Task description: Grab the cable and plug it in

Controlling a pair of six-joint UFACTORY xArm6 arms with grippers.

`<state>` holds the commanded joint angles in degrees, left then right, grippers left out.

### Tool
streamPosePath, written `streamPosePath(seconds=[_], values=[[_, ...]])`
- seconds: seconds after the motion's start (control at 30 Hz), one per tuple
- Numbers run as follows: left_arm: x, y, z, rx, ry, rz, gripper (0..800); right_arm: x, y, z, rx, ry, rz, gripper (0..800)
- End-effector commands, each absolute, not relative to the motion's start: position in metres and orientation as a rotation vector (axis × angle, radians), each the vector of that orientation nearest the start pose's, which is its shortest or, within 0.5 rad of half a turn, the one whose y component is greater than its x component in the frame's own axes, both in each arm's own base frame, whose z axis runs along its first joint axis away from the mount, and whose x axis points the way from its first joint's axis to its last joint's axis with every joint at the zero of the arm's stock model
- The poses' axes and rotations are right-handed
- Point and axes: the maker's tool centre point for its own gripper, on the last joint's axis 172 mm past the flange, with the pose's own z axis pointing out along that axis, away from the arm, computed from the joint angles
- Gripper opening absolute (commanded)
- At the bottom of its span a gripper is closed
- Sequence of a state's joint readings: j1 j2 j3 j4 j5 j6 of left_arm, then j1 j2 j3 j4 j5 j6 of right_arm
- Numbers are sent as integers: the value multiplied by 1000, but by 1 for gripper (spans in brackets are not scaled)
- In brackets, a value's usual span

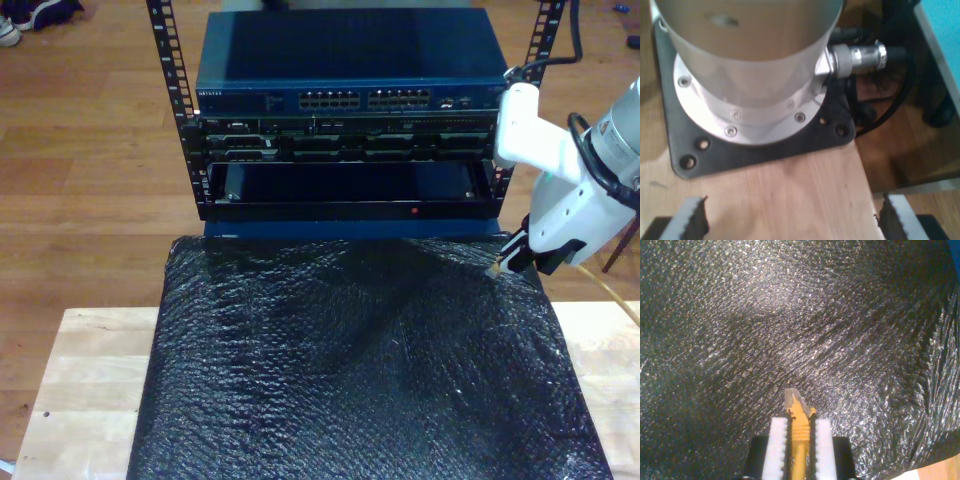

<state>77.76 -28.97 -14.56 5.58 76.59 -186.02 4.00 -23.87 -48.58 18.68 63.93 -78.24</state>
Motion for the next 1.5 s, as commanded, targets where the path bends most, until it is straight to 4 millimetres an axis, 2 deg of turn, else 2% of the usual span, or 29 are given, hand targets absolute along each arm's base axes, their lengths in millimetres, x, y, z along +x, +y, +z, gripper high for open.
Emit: streamPosePath(seconds=[0.17,0.43,0.57,0.77,0.9,1.0,1.07,1.13,1.27,1.4,1.5], values=[[4,119,56,1696,-2045,344,799,408,94,282,-2357,-1811,-498,0],[2,116,33,1730,-2071,327,800,422,92,283,-2385,-1804,-553,0],[2,117,33,1729,-2077,325,800,427,89,280,-2407,-1808,-588,0],[2,117,33,1731,-2075,325,800,437,76,262,-2464,-1837,-651,0],[2,117,33,1729,-2077,325,800,450,71,260,-2497,-1867,-704,0],[2,117,33,1729,-2077,325,800,466,81,259,-2496,-1915,-785,0],[2,117,33,1731,-2075,325,800,469,100,248,-2458,-1974,-794,0],[2,117,33,1729,-2077,325,800,471,114,245,-2431,-2016,-827,0],[2,117,33,1731,-2075,325,800,478,112,247,-2447,-2022,-893,0],[3,117,33,1731,-2076,326,800,497,108,265,-2464,-2076,-1034,0],[3,118,33,1730,-2078,324,800,501,105,264,-2463,-2138,-1088,0]])
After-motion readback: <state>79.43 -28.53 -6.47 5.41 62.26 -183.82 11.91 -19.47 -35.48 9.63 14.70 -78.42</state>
